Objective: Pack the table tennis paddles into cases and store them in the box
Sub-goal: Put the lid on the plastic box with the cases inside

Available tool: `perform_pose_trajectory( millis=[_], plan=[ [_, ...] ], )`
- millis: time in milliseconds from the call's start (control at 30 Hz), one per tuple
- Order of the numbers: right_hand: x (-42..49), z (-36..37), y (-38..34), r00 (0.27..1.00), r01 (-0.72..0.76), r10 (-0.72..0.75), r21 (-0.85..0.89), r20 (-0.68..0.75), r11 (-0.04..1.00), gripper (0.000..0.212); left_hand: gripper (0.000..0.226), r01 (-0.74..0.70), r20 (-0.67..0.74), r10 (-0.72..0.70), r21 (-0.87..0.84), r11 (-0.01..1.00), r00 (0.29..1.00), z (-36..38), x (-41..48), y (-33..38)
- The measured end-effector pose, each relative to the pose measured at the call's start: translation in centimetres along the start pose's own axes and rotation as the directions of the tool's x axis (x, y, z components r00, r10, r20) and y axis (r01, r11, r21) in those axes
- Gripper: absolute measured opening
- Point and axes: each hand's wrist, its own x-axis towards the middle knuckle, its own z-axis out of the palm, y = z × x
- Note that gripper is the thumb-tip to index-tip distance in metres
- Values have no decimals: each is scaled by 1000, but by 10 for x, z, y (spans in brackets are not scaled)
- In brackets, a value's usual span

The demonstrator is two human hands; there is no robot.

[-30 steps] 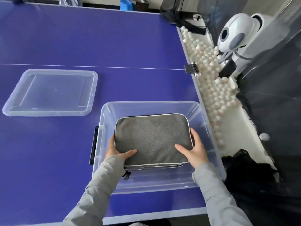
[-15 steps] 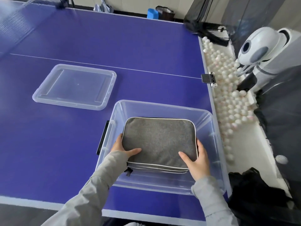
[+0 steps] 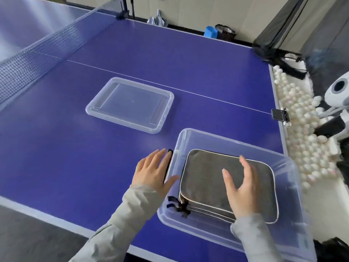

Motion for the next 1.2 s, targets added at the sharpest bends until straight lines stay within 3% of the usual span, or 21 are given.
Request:
perform_pose_trajectory(
  millis=[100,233,400,500,633,900,1033,1200],
  plan=[
    [18,52,-51,987,86,-95,73,132,994,52,72,191,138,-209,135,972,968,-13,22,-85],
    [44,135,-111,960,178,-170,-17,221,984,54,77,277,197,-352,327,904,915,-24,56,-215],
    [87,237,-140,939,130,-36,-258,342,957,59,79,325,238,-463,451,831,854,-29,113,-348],
    [107,281,-128,908,86,123,-467,400,880,58,77,296,233,-437,463,835,869,-23,147,-397],
    [124,319,-108,892,88,226,-643,390,761,54,74,288,228,-418,444,848,879,-7,194,-435],
    [149,367,-94,904,-11,306,-700,299,714,57,67,357,207,-449,366,859,869,46,243,-462],
    [145,386,-97,894,-138,371,-634,251,761,66,75,479,194,-517,212,852,834,63,245,-461],
    [143,387,-107,895,-313,418,-447,156,838,64,77,651,207,-641,24,758,739,62,246,-453]
  ],
)
